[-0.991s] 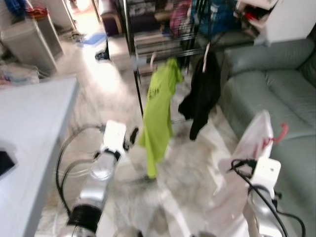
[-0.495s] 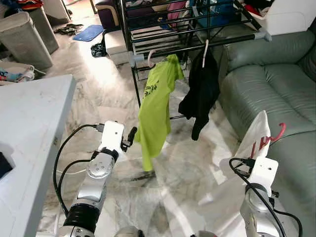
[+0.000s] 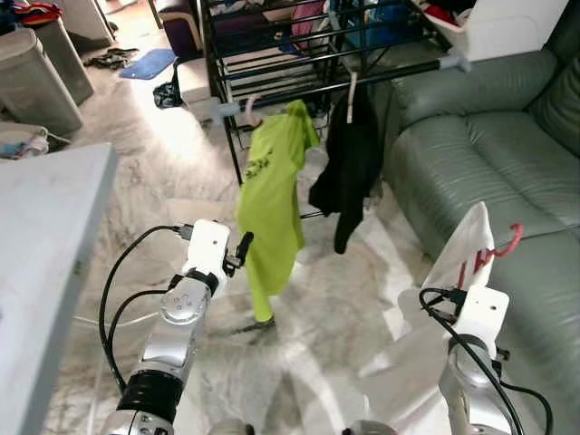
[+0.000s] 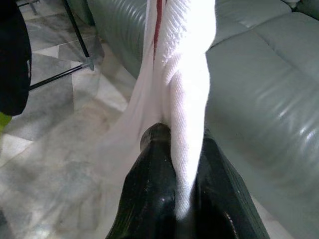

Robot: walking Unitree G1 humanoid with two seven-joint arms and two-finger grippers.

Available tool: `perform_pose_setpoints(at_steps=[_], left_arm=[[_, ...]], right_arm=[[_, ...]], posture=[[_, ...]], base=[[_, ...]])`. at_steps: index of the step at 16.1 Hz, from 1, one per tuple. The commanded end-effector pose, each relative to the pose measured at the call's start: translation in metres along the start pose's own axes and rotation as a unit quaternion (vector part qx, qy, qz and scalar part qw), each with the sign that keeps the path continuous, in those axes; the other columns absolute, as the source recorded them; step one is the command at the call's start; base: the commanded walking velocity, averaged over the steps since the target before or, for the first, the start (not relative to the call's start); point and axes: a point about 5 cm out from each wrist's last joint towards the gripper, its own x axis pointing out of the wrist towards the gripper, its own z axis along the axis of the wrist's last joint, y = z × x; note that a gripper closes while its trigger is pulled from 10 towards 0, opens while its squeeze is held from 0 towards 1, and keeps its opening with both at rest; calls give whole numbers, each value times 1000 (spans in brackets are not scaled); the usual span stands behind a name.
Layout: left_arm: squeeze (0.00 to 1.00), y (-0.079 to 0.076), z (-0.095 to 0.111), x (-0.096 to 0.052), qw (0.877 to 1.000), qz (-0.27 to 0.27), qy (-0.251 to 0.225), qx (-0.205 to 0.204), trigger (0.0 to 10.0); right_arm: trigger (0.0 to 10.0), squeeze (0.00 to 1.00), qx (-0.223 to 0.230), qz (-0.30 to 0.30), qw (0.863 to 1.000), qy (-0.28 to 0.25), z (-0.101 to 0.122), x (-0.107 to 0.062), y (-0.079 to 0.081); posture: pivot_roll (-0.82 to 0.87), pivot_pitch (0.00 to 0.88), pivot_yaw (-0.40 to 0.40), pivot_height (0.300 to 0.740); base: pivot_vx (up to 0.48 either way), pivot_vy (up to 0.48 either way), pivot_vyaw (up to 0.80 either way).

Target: Hang hanger

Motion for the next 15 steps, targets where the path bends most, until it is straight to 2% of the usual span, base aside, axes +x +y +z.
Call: perform_pose_setpoints(at_steps=[1, 5, 9, 10, 13, 14, 15], left_arm=[[0, 6, -2, -1, 1000, 4, 4, 6, 10000], [0, 8, -1, -1, 1000, 17, 1, 8, 10000], [0, 4, -6, -3, 999, 37, 6, -7, 10000], [0, 5, -7, -2, 999, 48, 9, -9, 10000], [0, 9, -8, -1, 997, 76, 13, -15, 10000], [0, 9, -8, -1, 997, 77, 12, -14, 10000], [0, 10, -7, -1, 996, 84, 10, -12, 10000]], right_arm=[[10000, 0, 6, 12, 1000, -19, 10, 2, 7], [10000, 0, 6, 24, 1000, -9, 8, 5, 10], [10000, 0, -16, 66, 997, -36, 30, 19, 21], [10000, 0, -19, 81, 995, -46, 35, 20, 26], [10000, 0, -27, 189, 977, -97, 51, 12, 54], [10000, 0, -28, 196, 975, -100, 52, 11, 56], [10000, 0, -28, 230, 967, -107, 53, 6, 63]], posture=[[-47, 0, 109, 740], [-28, 0, 81, 740], [-25, 0, 46, 740], [-25, 0, 43, 740], [-18, 0, 30, 740], [-18, 0, 30, 740], [-11, 0, 22, 740]], base=[[0, -360, 0], [0, -332, 0], [0, 0, 0], [0, 0, 800], [0, 0, 800], [0, 0, 800], [0, 0, 800]])
